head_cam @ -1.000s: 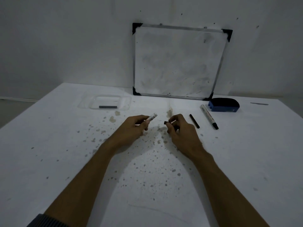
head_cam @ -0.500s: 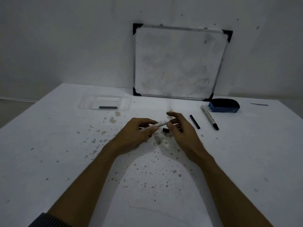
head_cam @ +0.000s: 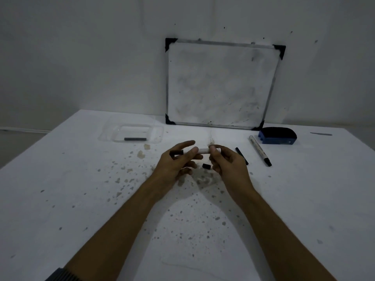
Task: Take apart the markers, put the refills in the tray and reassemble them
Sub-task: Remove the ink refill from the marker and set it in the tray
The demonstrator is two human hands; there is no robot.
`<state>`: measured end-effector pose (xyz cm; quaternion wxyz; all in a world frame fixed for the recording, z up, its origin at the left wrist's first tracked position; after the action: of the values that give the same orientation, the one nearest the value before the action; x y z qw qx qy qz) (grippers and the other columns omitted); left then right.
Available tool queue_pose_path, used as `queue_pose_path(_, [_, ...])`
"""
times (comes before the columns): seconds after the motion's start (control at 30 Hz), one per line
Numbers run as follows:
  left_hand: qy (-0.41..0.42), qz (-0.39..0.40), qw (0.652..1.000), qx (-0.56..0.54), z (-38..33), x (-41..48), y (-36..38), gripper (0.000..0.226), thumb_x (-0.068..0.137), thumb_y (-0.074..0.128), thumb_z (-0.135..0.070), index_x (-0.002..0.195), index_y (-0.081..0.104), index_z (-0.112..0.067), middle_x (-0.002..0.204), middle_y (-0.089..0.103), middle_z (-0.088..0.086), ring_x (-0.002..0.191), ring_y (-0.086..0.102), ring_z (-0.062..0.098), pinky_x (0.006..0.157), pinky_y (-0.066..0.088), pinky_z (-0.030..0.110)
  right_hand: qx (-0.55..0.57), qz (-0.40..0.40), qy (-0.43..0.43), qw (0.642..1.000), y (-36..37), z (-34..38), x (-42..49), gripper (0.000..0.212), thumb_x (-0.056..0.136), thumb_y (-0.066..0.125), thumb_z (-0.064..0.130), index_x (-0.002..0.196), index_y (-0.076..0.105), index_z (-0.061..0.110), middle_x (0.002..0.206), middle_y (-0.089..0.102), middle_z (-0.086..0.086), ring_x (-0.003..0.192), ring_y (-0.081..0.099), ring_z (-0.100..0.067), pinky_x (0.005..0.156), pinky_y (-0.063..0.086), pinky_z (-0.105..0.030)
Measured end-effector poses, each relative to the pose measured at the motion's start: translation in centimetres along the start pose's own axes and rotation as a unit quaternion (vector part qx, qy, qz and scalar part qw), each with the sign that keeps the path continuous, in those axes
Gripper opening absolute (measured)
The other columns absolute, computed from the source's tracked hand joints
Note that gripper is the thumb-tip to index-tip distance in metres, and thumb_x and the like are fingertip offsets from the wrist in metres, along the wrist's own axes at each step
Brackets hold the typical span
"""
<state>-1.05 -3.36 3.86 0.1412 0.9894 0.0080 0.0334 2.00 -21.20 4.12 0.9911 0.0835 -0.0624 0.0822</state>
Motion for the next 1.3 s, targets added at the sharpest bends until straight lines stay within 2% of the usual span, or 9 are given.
queue_pose_path(0.17, [0.011,0.009,1.000,-0.014,1.1,0.3,1.2,0.037,0.091,0.075,-0.040,0.119,0.077,-0.016,0.105,0.080,0.011,0.078,0.073,0.019,0.067,0.059,0.028,-0.041,0.023,0.004,0.999,0.2,-0.2,-0.1,0.022,0.097,0.067,0.034,0.111,0.075,0.019,0.076,0.072,0.005,0.068,0.064,-0.005,0.067,0.054,-0.021])
queue_pose_path(0.3, [0.044,-0.094,0.993,0.054,0.8,0.2,1.4,0.039,0.095,0.067,-0.046,0.103,0.078,-0.009,0.079,0.077,0.003,0.070,0.070,0.018,0.064,0.060,0.030,-0.180,-0.002,-0.051,0.982,0.1,0.4,-0.1,0.026,0.102,0.054,0.047,0.104,0.072,0.030,0.093,0.076,0.006,0.084,0.072,-0.004,0.072,0.058,-0.019])
queue_pose_path(0.37, [0.095,-0.128,0.986,0.040,-0.3,0.3,1.3,0.031,0.101,0.064,-0.039,0.095,0.078,-0.011,0.072,0.072,0.002,0.063,0.067,0.017,0.060,0.058,0.030,0.010,-0.054,0.058,0.997,-0.1,0.7,0.2,0.044,0.104,0.047,0.050,0.105,0.075,0.016,0.096,0.078,-0.004,0.086,0.072,-0.014,0.078,0.059,-0.027])
queue_pose_path(0.47, [0.173,-0.132,0.976,0.004,-1.6,-0.1,2.2,0.024,0.102,0.063,-0.039,0.091,0.079,-0.025,0.072,0.071,0.000,0.060,0.064,0.012,0.054,0.055,0.024,0.276,-0.074,0.197,0.938,-0.2,0.5,0.4,0.053,0.105,0.045,0.047,0.109,0.072,0.001,0.111,0.077,-0.018,0.099,0.074,-0.026,0.087,0.058,-0.034])
queue_pose_path(0.7, [0.097,-0.050,0.963,0.244,2.1,-0.7,5.3,0.027,0.101,0.065,-0.042,0.092,0.075,-0.018,0.065,0.072,-0.010,0.056,0.066,0.005,0.053,0.052,0.022,0.378,-0.052,0.238,0.893,0.9,0.0,-0.3,0.043,0.108,0.043,0.037,0.105,0.072,0.004,0.103,0.079,-0.013,0.088,0.079,-0.029,0.079,0.058,-0.038])
queue_pose_path(0.9, [0.196,-0.118,0.965,0.130,0.0,-0.6,4.5,0.018,0.100,0.064,-0.038,0.093,0.074,-0.024,0.071,0.074,-0.001,0.058,0.068,0.010,0.051,0.054,0.021,0.359,-0.057,0.215,0.906,0.6,0.0,-0.1,0.043,0.106,0.049,0.036,0.104,0.073,0.001,0.102,0.078,-0.020,0.086,0.078,-0.028,0.072,0.064,-0.034])
queue_pose_path(1.07, [0.105,-0.033,0.959,0.260,2.2,-0.8,5.2,0.023,0.101,0.064,-0.039,0.091,0.075,-0.021,0.063,0.072,-0.001,0.052,0.067,0.012,0.051,0.057,0.030,0.268,-0.069,0.219,0.936,0.7,-1.0,-0.2,0.048,0.106,0.049,0.041,0.095,0.079,0.006,0.100,0.080,-0.015,0.082,0.079,-0.025,0.068,0.061,-0.036])
queue_pose_path(1.17, [0.139,-0.064,0.965,0.215,1.0,-0.4,4.6,0.021,0.101,0.063,-0.041,0.086,0.074,-0.032,0.064,0.073,-0.002,0.052,0.067,0.012,0.048,0.055,0.023,0.259,-0.064,0.214,0.940,0.6,-1.0,0.2,0.046,0.104,0.052,0.041,0.095,0.078,0.004,0.094,0.078,-0.018,0.079,0.077,-0.028,0.074,0.061,-0.040])
queue_pose_path(1.3, [0.129,-0.108,0.976,0.141,0.2,0.5,3.0,0.027,0.104,0.062,-0.036,0.092,0.075,-0.015,0.068,0.074,0.004,0.053,0.068,0.017,0.050,0.058,0.028,0.179,-0.036,0.156,0.971,0.3,-0.4,0.5,0.043,0.103,0.053,0.040,0.098,0.077,0.004,0.094,0.079,-0.017,0.084,0.077,-0.027,0.079,0.061,-0.038])
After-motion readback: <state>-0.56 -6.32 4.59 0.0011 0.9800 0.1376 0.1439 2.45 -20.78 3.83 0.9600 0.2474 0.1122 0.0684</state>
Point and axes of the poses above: each hand's wrist, its own x-axis towards the middle knuckle, its own y-axis out of the palm, z = x × y, the point moved 2 cm from there along x, towards the middle knuckle
